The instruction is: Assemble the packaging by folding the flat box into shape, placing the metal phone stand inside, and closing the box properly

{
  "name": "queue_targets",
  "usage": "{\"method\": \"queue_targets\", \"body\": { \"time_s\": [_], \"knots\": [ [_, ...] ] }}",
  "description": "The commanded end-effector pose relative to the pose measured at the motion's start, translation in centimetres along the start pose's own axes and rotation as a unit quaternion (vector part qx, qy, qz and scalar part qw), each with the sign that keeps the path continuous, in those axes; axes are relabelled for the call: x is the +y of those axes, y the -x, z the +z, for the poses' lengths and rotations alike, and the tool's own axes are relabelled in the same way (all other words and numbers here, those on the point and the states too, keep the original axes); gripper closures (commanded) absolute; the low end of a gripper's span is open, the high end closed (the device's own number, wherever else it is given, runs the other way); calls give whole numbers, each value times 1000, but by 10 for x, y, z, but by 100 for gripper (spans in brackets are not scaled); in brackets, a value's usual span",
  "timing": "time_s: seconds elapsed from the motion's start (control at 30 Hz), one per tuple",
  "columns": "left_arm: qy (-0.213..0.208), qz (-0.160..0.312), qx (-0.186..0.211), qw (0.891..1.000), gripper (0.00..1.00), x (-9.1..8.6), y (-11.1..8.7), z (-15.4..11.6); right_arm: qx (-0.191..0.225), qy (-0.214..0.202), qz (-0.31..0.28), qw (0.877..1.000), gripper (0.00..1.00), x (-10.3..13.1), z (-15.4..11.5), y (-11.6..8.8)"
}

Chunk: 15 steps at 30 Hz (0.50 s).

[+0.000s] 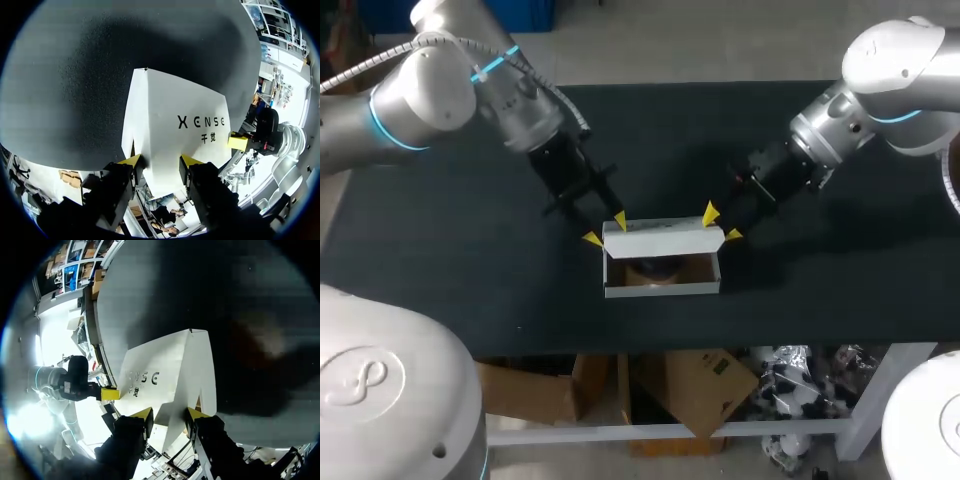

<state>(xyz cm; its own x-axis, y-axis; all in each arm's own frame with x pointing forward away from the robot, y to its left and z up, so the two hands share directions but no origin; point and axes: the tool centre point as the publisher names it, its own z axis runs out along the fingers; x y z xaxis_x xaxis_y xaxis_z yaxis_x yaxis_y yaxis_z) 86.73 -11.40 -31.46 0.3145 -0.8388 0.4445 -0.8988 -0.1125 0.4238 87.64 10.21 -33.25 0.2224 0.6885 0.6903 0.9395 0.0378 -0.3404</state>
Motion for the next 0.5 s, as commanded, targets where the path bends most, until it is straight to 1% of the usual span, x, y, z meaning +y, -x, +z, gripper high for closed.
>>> {"method": "queue_targets", "body": {
  "time_s": [0.03,0.5],
  "knots": [
    [3,-2,-2,1000,52,-2,-5,1,-1,-6,1,1000,56,2,0,-3],
    [9,-11,1,1000,53,-3,-7,-3,-8,-11,0,1000,56,6,0,-8]
  ]
}}
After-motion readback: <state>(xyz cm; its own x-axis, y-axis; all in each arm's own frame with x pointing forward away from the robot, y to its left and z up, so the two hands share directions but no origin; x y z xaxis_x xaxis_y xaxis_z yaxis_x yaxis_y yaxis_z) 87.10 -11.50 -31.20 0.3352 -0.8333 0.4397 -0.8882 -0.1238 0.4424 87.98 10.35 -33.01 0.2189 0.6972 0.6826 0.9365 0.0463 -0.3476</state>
